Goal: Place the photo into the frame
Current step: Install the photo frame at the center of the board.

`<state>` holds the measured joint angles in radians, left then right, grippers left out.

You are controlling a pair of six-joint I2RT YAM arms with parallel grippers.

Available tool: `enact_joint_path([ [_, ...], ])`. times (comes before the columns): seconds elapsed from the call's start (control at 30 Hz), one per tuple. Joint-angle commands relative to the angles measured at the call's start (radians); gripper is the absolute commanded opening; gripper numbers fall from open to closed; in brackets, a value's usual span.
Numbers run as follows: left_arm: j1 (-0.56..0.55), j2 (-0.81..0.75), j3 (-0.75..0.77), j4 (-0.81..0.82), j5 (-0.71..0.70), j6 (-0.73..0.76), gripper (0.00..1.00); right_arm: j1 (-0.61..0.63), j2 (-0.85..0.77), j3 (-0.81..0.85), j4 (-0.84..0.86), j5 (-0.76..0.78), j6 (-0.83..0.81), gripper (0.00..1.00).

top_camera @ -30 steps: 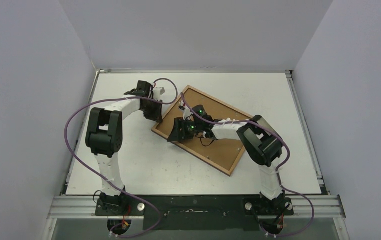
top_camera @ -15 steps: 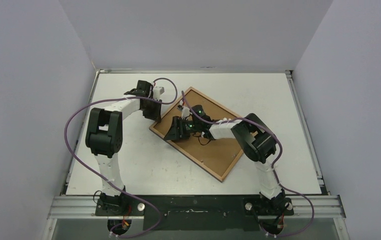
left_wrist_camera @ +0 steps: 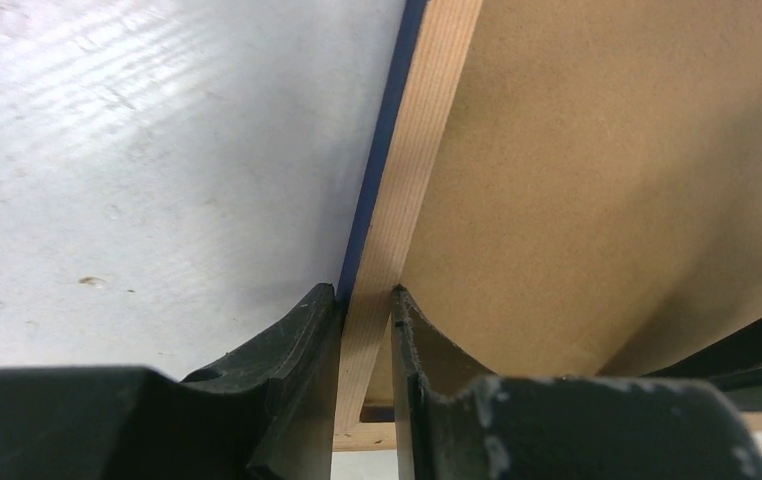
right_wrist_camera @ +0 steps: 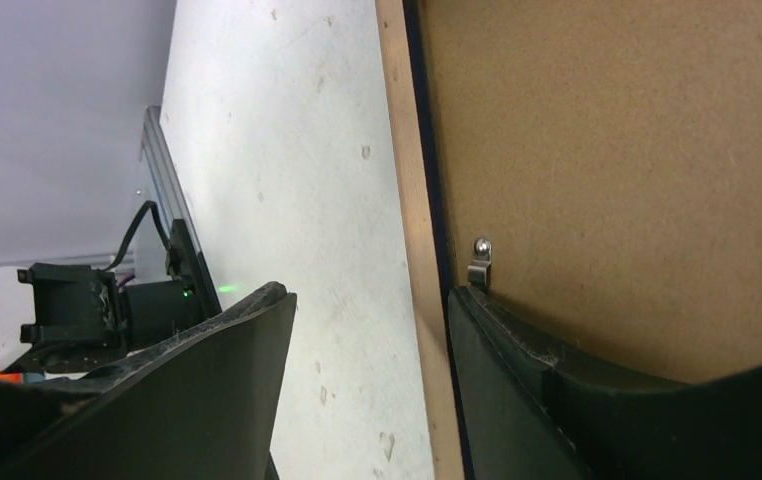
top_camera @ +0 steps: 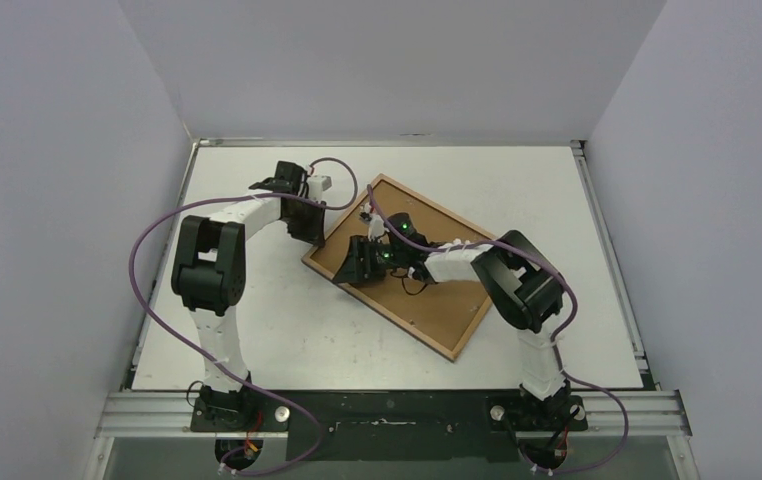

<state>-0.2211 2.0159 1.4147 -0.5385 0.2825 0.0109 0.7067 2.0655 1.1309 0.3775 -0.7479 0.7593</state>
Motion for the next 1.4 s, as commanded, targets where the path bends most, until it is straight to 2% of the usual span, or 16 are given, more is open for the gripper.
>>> enact_joint_path([
  [0.0, -0.008, 0.017, 0.033, -0.091, 0.055, -0.018, 0.05, -0.015, -0.115, -0.048, -0.072, 0.081, -0.107, 0.59],
  [0.37, -0.009, 0.01, 0.023, -0.077, 0.037, -0.03, 0.04, 0.001, -0.076, -0.09, -0.055, 0.022, -0.06, 0.58],
  [0.53, -0.01, -0.001, 0.021, -0.078, 0.065, -0.055, 0.04, 0.01, -0.023, -0.02, -0.009, -0.02, -0.017, 0.59],
  [0.63, -0.002, -0.01, 0.024, -0.109, 0.114, -0.085, 0.05, -0.033, -0.067, 0.007, -0.01, -0.028, -0.008, 0.59],
  [0.73, 0.016, -0.038, 0.008, -0.112, 0.163, -0.114, 0.08, -0.129, -0.158, 0.019, -0.062, -0.009, -0.032, 0.59],
  [0.83, 0.028, -0.074, -0.014, -0.115, 0.205, -0.134, 0.17, -0.209, -0.215, 0.058, -0.183, 0.05, -0.093, 0.61],
  [0.97, 0.041, -0.125, -0.058, -0.11, 0.256, -0.15, 0.27, -0.239, -0.202, 0.128, -0.31, 0.182, -0.167, 0.61],
  [1.1, 0.063, -0.147, -0.071, -0.094, 0.273, -0.155, 0.3, -0.244, -0.143, 0.211, -0.417, 0.331, -0.223, 0.61],
  [1.23, 0.076, -0.12, -0.003, -0.071, 0.268, -0.146, 0.32, -0.248, -0.099, 0.328, -0.51, 0.464, -0.304, 0.61],
  [1.37, 0.058, -0.017, 0.115, -0.032, 0.243, -0.134, 0.33, -0.256, -0.054, 0.403, -0.541, 0.461, -0.311, 0.61],
])
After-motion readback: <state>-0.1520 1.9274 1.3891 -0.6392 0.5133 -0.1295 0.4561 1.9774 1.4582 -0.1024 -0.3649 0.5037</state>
